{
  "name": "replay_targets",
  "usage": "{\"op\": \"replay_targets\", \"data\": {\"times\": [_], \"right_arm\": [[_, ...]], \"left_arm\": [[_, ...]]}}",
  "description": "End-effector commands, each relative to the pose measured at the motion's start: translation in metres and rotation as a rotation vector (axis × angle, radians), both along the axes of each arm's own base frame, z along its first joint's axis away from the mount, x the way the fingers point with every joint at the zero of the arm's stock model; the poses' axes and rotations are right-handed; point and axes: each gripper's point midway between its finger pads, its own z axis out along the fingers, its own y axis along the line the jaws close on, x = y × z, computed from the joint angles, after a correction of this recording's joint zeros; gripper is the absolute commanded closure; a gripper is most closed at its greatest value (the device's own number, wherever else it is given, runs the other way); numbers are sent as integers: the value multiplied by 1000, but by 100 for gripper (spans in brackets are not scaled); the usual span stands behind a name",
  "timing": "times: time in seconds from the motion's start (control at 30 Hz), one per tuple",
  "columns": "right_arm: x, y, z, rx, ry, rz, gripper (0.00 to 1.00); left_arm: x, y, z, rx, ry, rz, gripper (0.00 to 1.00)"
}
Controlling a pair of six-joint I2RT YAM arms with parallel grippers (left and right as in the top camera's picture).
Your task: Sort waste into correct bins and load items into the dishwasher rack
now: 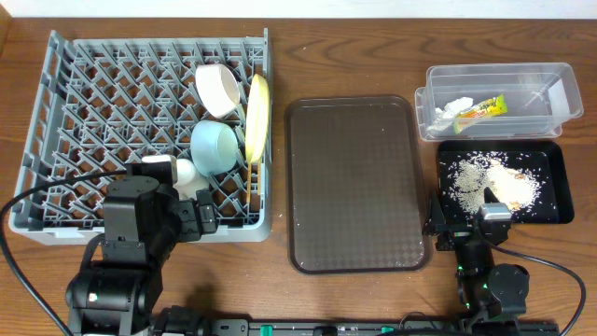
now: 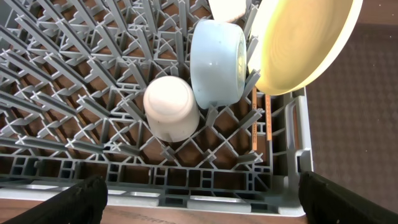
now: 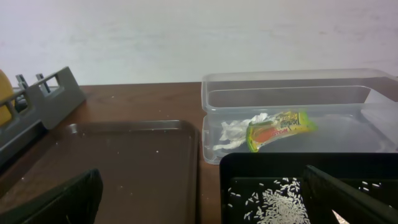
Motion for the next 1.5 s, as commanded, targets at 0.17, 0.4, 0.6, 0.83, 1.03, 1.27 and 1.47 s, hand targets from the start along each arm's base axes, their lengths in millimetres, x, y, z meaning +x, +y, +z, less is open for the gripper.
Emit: {"op": "replay_targets", "data": {"times": [0.17,0.4,0.6,0.83,1.03,1.27,1.47], "right_arm": [[0,0,0,-5,-2,3,1],[0,0,0,-5,-2,3,1],[0,0,0,-5,-2,3,1],[0,0,0,-5,-2,3,1],[0,0,0,-5,-2,4,1],[0,0,0,-5,-2,4,1],[0,0,0,-5,-2,3,1]], "left_arm": [[-11,6,-4,38,-76,0,1],[-12,6,-52,-26,-242,46,1],[2,5,-73,-93,-443,73,1],[16,3,-62,-95,-669,51,1],[23,-1,-51,30,-781,-36,1],[20,-5,-79,63,-665,-80,1],[20,-5,-79,61,-665,-82,0]]}}
